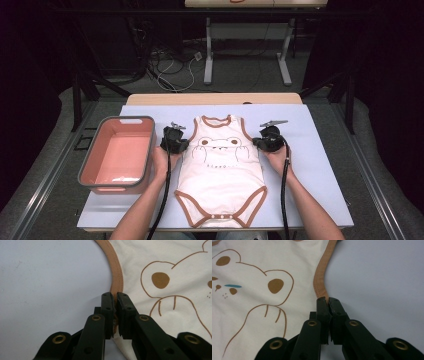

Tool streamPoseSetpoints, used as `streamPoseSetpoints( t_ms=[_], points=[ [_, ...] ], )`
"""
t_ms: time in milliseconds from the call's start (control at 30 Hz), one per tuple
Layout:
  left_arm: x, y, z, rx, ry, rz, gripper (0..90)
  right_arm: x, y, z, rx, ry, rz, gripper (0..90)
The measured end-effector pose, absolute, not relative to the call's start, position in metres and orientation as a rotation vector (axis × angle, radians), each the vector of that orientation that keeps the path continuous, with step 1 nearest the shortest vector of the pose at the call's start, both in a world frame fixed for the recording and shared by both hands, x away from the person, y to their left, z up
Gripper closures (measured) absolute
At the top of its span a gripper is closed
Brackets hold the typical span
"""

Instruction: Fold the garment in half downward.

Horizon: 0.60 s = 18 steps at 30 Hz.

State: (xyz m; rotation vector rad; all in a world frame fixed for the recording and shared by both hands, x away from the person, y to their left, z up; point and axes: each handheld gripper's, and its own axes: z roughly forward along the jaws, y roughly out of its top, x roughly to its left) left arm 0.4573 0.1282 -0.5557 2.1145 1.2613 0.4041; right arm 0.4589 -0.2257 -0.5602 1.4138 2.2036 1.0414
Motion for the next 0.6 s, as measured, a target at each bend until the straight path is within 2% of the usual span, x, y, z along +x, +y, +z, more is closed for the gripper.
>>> streamPoseSetpoints(
  t_ms=[600],
  points=[
    [0.4565,0.1341,-0.5553,2.045,1.271,0.423,88.0,0.4545,-0.2288,-0.5513,1.359,2.149,1.103,87.8]
  ],
)
